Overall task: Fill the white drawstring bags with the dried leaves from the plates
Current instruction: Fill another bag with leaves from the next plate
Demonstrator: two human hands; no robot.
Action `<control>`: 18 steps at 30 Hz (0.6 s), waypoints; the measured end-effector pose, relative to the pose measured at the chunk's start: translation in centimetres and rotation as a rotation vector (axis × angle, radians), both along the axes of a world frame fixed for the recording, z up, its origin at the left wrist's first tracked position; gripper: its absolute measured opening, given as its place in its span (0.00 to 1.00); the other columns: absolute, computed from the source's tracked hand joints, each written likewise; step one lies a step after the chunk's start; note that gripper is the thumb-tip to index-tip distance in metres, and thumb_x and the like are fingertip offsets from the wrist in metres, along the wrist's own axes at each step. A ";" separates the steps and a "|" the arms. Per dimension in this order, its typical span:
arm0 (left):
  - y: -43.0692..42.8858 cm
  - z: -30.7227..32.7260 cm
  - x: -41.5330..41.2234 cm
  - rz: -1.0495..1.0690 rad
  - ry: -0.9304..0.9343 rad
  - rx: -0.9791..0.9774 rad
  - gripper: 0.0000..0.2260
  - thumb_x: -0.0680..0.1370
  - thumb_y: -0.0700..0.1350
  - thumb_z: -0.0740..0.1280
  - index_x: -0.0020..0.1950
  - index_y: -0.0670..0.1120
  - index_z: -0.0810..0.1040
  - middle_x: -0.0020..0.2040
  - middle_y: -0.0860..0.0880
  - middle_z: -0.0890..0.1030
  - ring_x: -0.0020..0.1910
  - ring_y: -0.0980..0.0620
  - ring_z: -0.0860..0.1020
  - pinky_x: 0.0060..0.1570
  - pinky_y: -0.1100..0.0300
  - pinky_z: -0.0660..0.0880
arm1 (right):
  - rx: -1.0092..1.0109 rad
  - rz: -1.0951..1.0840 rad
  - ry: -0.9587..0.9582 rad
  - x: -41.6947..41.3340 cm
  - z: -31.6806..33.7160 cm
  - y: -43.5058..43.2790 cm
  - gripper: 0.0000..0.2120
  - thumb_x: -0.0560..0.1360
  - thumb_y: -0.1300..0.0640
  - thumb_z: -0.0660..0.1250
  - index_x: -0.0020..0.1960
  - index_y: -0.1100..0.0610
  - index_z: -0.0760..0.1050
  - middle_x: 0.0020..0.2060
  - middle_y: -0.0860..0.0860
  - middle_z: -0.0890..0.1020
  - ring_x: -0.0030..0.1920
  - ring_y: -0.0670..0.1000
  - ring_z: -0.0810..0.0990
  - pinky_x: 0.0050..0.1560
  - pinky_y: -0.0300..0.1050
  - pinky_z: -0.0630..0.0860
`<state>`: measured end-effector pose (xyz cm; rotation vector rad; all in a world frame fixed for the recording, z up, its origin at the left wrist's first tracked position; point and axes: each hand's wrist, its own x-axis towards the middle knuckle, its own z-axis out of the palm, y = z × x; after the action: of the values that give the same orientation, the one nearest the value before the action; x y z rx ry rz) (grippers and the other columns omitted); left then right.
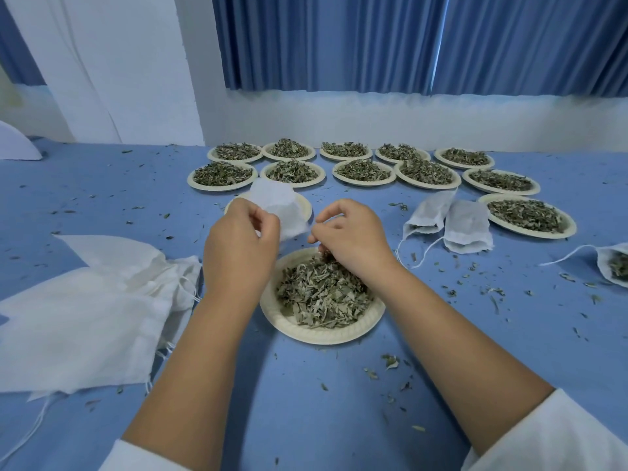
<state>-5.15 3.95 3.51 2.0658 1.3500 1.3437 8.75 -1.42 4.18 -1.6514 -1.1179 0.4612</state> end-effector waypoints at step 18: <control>0.3 -0.8 0.4 -0.079 0.309 -0.081 0.08 0.78 0.47 0.63 0.55 0.50 0.80 0.37 0.55 0.78 0.42 0.48 0.77 0.37 0.58 0.70 | -0.405 0.362 -0.562 2.8 -0.3 -2.3 0.18 0.72 0.46 0.74 0.61 0.45 0.79 0.53 0.45 0.78 0.52 0.45 0.77 0.56 0.43 0.74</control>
<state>-4.74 4.25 2.71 2.3136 1.3984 0.9494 11.54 -3.71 3.87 -2.0030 -1.8534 0.4884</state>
